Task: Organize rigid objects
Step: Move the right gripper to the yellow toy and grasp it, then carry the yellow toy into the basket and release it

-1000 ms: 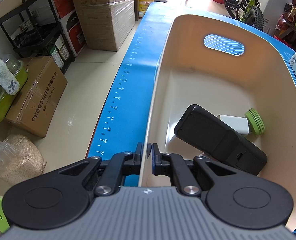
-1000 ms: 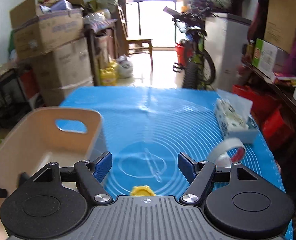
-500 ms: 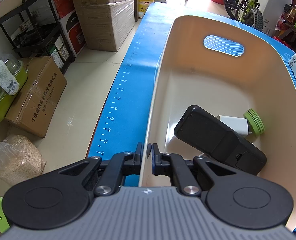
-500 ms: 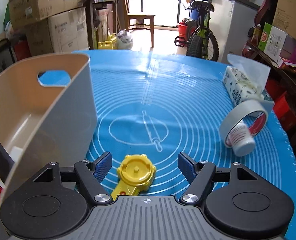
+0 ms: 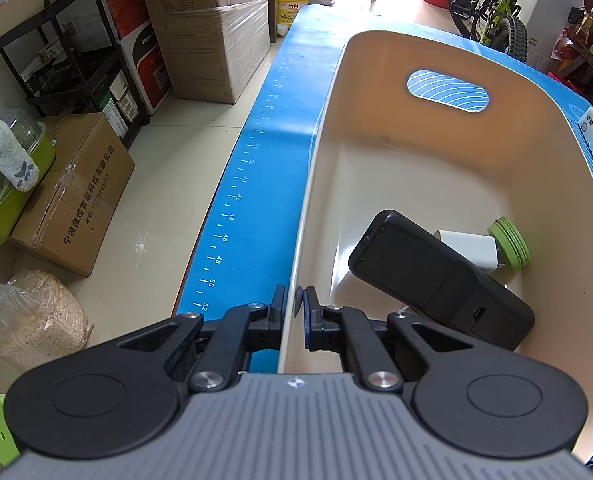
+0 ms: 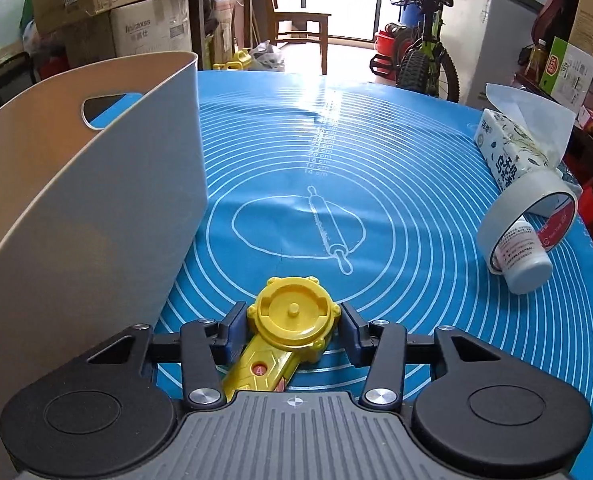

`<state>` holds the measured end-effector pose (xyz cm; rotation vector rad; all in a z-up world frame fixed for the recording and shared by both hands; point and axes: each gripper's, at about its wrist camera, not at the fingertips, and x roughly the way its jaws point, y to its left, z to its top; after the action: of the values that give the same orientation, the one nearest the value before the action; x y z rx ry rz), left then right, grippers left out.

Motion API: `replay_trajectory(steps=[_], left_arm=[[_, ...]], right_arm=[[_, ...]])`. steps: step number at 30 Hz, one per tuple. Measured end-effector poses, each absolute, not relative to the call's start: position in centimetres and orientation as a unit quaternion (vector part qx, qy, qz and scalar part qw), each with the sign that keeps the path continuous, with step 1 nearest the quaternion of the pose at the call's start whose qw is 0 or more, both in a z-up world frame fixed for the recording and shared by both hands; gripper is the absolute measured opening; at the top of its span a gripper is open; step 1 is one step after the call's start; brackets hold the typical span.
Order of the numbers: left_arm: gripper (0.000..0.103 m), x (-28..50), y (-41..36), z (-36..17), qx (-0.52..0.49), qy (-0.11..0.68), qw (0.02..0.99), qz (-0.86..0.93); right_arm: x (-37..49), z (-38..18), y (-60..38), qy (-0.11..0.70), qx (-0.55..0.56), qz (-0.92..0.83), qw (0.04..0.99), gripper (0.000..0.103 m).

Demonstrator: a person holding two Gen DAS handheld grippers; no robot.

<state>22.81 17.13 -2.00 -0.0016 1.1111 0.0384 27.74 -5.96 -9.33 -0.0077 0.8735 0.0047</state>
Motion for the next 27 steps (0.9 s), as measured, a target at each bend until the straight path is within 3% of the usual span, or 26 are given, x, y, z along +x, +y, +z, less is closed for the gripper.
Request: replay_trajectory(steps=[27], left_arm=[[0.009,22.8,17.2,-2.0,-0.001,0.527,0.849,0.018]], right_arm=[[23.4,3.6,-6.4,0.234,0.068,-0.002,0.970,0.053]])
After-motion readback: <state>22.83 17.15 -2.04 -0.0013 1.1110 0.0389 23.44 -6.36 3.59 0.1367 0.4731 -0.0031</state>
